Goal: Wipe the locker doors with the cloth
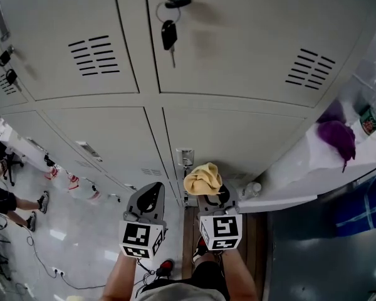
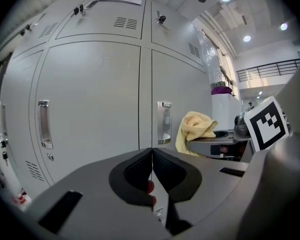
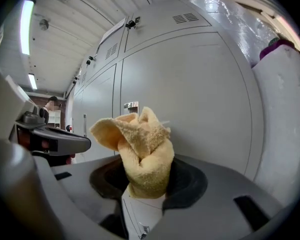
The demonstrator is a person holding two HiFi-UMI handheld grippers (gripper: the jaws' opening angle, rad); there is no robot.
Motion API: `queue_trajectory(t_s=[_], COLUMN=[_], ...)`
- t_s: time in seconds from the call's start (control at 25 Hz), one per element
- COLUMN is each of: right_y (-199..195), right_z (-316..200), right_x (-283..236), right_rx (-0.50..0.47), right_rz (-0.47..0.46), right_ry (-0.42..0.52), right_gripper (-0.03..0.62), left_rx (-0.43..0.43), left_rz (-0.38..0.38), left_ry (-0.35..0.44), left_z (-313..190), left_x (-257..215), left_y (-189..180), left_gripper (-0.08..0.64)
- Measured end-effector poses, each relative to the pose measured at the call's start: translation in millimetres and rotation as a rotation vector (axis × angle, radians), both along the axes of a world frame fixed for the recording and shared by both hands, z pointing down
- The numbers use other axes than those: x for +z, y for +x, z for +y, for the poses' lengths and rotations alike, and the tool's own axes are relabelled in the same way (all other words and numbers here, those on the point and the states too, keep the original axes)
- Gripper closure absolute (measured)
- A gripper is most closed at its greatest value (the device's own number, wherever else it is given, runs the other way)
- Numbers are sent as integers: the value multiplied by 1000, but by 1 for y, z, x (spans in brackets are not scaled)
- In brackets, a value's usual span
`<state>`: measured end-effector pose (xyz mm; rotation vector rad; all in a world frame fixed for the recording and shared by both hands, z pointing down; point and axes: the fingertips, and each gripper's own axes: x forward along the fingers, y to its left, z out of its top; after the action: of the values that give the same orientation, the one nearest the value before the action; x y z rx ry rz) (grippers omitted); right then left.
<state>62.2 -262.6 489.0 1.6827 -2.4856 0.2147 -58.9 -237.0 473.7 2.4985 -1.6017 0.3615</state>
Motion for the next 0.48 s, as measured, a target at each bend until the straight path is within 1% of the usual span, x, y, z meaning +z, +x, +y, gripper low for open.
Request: queue_trajectory(t_s=[0.28,0.48], right_y=[-24,-29], right_z=[-8,-16], right_x=[12,19], right_rx=[-63,-70], right_rz=[-12,-23], right_ry=[-12,-24], right_gripper=[410,410], left_rx=[-51,-87], left_rz=[-9,-14], left_ry=[-16,-21], left_z=[4,6], left_x=[11,14], left_y=[-16,-29], left_gripper=[537,537])
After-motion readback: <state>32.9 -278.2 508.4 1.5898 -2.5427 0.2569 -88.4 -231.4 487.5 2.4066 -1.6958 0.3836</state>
